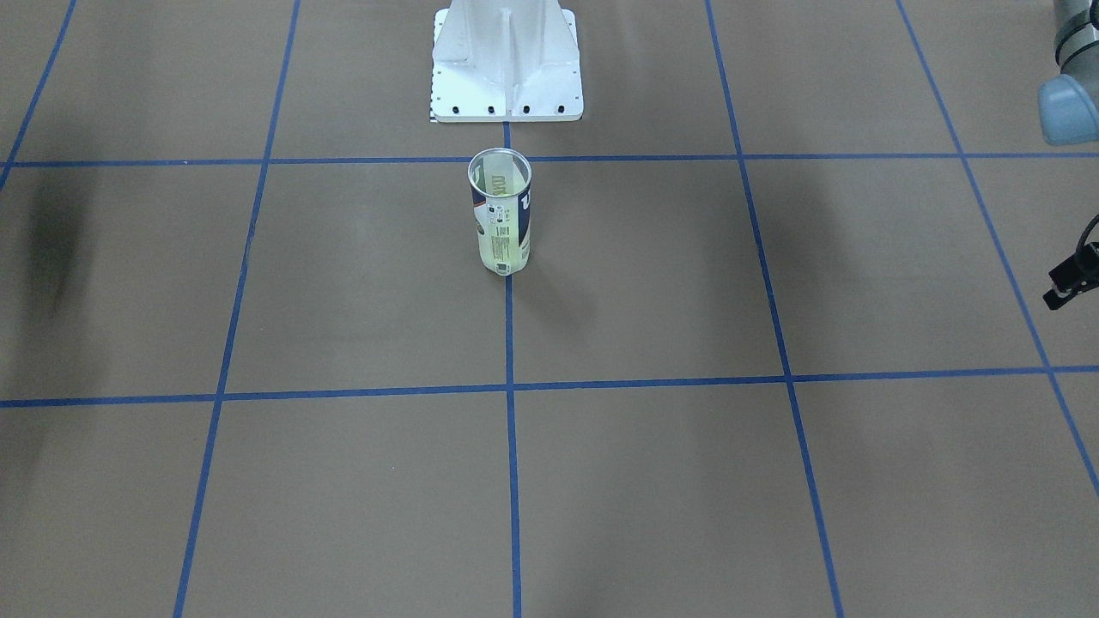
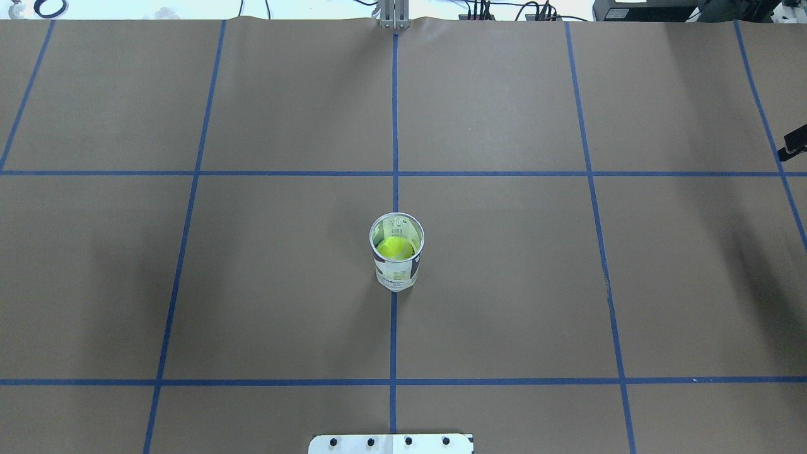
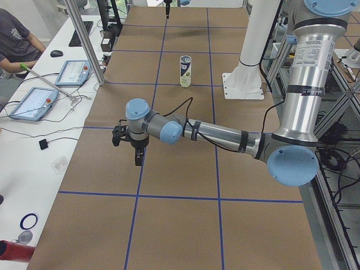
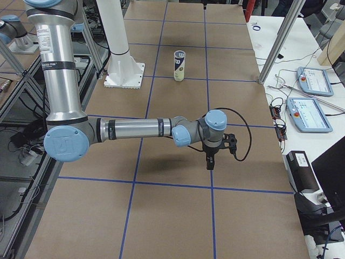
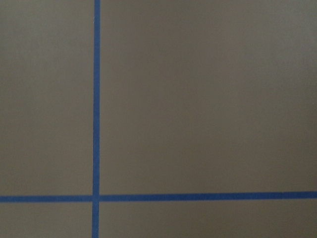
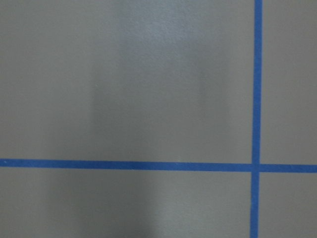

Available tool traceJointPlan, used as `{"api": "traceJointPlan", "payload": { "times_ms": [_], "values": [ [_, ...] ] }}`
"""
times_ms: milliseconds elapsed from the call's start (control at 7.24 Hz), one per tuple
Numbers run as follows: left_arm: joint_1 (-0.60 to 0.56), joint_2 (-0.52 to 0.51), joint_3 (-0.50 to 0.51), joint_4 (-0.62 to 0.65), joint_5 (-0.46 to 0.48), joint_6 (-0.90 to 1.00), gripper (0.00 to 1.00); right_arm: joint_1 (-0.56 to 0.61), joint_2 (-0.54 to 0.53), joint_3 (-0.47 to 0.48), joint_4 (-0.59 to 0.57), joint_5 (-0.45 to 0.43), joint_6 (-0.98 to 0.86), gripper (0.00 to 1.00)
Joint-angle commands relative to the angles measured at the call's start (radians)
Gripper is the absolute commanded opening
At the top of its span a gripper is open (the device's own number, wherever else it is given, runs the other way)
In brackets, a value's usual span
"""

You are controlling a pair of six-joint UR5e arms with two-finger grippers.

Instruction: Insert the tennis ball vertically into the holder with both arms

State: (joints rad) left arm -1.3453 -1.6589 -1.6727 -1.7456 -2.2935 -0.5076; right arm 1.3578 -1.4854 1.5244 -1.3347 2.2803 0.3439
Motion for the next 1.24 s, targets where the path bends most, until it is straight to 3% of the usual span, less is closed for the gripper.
{"api": "traceJointPlan", "payload": {
  "times_ms": [0,1106],
  "values": [
    [0.005,0.08,-0.071,0.037,-0.034,-0.026,1.0,0.023,-0.024,0.005,-0.009,0.024,-0.009,1.0],
    [0.012,0.076,-0.048,0.011,-0.032,-0.026,1.0,0.038,-0.049,0.013,-0.009,0.025,-0.008,1.0]
  ]
}}
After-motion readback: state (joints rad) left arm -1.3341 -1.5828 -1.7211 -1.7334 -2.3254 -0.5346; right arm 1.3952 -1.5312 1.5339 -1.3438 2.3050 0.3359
